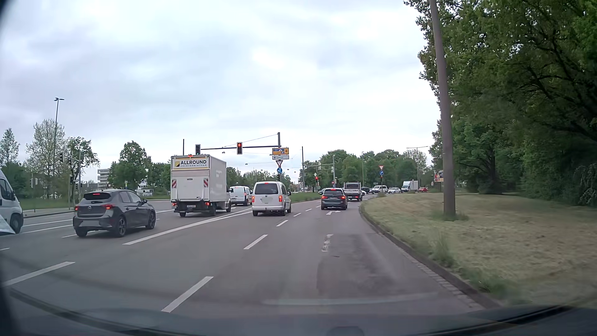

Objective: Follow the waypoints while adhering to traffic rules and regulations

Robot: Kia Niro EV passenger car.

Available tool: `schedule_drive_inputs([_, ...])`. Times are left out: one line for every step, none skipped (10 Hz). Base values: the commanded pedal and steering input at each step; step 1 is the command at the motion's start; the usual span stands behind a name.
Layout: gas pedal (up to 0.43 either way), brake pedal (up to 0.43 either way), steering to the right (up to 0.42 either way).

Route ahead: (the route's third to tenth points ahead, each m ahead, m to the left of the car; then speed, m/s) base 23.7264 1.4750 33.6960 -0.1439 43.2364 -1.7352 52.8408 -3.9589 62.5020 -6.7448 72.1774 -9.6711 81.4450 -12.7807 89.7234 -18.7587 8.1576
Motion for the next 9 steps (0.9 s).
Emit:
schedule_drive_inputs([0.059,0.0,0.011])
schedule_drive_inputs([0.067,0.0,0.011])
schedule_drive_inputs([0.067,0.0,0.011])
schedule_drive_inputs([0.067,0.0,0.011])
schedule_drive_inputs([0.067,0.0,0.011])
schedule_drive_inputs([0.067,0.0,0.011])
schedule_drive_inputs([0.067,0.0,0.011])
schedule_drive_inputs([0.067,0.0,0.011])
schedule_drive_inputs([0.067,0.0,0.011])
